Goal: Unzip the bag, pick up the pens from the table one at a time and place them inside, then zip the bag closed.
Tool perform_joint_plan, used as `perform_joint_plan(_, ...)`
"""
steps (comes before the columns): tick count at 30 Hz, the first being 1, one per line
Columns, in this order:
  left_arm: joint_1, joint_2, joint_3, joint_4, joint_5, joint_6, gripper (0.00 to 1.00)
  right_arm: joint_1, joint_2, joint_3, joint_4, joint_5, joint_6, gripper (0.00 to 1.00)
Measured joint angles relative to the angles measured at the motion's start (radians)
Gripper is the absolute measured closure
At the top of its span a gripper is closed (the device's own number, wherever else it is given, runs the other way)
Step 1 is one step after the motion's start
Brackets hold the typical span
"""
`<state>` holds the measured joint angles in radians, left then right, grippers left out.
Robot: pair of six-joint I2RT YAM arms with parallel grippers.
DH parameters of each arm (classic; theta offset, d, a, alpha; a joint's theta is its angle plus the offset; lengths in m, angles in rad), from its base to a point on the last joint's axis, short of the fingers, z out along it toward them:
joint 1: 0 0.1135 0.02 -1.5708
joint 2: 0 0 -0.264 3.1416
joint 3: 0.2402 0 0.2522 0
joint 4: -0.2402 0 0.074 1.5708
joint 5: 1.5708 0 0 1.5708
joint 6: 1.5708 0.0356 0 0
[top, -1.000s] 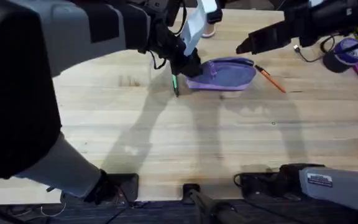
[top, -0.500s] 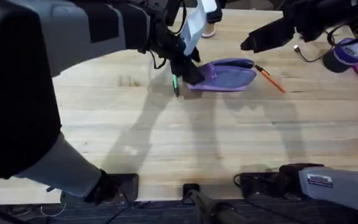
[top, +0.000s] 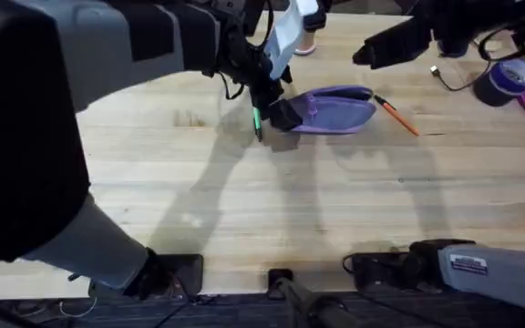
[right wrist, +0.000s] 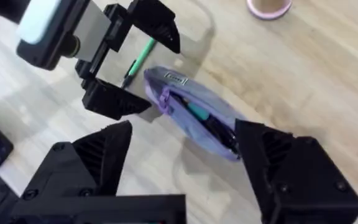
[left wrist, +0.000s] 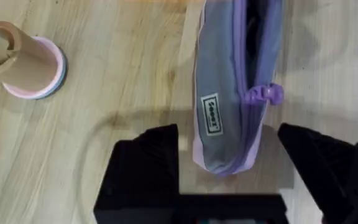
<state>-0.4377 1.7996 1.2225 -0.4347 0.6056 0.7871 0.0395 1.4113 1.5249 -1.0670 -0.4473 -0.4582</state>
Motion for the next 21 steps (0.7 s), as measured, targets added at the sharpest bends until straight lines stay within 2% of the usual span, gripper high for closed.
perform_joint_plan(4, 0.009, -0.023, 0.027, -0.006, 0.0, -0.044, 0.008, 0.0, 0.0, 0.0, 0.028, -0.001, -0.007, 0.006)
perform_joint_plan(8, 0.043, -0.119, 0.034, -0.068, -0.002, -0.072, 0.007, 0.0, 0.0, 0.0, 0.058, -0.033, -0.045, 0.008)
perform_joint_plan(10, 0.066, -0.17, 0.037, -0.097, -0.002, -0.08, 0.007, 0.0, 0.0, 0.0, 0.087, -0.059, -0.072, 0.074)
perform_joint_plan(13, 0.101, -0.232, 0.04, -0.136, -0.002, -0.085, 0.007, 0.0, 0.0, 0.0, 0.099, -0.085, -0.11, 0.226)
perform_joint_plan(16, 0.134, -0.277, 0.041, -0.161, -0.003, -0.088, 0.008, 0.0, 0.0, 0.0, 0.097, -0.1, -0.139, 0.508)
perform_joint_plan(19, 0.159, -0.3, 0.041, -0.168, -0.003, -0.089, 0.007, 0.002, 0.002, 0.0, 0.074, -0.113, -0.152, 0.911)
perform_joint_plan(21, 0.17, -0.307, 0.041, -0.168, -0.004, -0.089, 0.007, 0.002, 0.007, 0.0, 0.05, -0.127, -0.156, 0.965)
